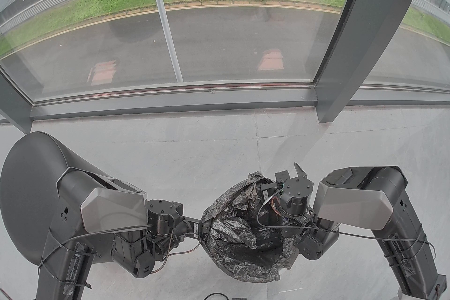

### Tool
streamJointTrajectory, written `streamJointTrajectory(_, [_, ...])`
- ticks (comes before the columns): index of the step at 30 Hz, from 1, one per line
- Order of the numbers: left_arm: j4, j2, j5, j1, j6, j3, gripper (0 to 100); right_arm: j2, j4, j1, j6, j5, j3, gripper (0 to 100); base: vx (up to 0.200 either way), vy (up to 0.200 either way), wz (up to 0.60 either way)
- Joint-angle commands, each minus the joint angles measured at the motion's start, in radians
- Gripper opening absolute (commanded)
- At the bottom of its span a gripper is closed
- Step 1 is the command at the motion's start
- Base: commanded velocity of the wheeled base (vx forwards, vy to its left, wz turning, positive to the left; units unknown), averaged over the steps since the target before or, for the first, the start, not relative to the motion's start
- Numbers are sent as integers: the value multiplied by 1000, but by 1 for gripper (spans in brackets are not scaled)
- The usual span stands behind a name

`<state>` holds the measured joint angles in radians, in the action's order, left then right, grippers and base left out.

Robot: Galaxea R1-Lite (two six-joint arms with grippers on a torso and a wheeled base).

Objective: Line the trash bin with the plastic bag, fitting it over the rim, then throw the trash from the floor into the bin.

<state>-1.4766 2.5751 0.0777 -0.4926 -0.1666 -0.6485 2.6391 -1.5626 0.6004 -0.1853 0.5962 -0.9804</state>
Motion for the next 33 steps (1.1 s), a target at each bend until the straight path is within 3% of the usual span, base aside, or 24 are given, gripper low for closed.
streamJointTrajectory(1, [-1, 2, 1, -12, -2, 1, 100, 21, -8, -7, -3, 1, -4, 100, 0, 0, 0])
streamJointTrajectory(15, [-5, -6, 1, -37, -34, 15, 100, -1, -8, 9, -3, 1, 11, 100, 0, 0, 0])
streamJointTrajectory(33, [-8, -3, 1, -66, -54, 35, 100, -133, -8, 79, -11, 7, 187, 100, 0, 0, 0])
